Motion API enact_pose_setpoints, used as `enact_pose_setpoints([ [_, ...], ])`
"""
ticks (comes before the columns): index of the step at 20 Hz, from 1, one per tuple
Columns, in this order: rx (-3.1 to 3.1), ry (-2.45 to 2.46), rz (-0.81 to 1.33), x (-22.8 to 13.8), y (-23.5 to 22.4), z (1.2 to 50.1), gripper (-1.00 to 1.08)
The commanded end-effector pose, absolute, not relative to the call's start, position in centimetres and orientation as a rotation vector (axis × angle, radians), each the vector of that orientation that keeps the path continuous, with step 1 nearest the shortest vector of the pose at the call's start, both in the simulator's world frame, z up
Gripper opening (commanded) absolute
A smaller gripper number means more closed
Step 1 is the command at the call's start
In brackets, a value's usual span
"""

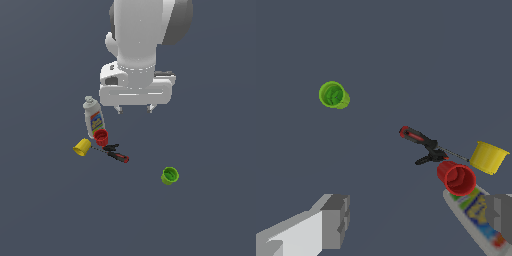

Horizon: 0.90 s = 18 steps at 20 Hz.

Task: Pick up a designated object from a clutter of objects.

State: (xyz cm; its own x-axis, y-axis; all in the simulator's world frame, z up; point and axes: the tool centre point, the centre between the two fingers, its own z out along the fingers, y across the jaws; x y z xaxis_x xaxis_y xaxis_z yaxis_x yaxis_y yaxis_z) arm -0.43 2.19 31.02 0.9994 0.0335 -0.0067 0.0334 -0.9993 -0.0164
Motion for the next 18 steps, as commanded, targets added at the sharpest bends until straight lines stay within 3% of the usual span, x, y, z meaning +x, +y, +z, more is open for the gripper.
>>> enact_pose_setpoints([
  [1, -3.125, -0.052, 0.011, -0.4, 2.2, 31.0, 1.00],
  [18, -3.143, -0.129, -0.019, 0.7, 3.3, 31.1, 1.00],
])
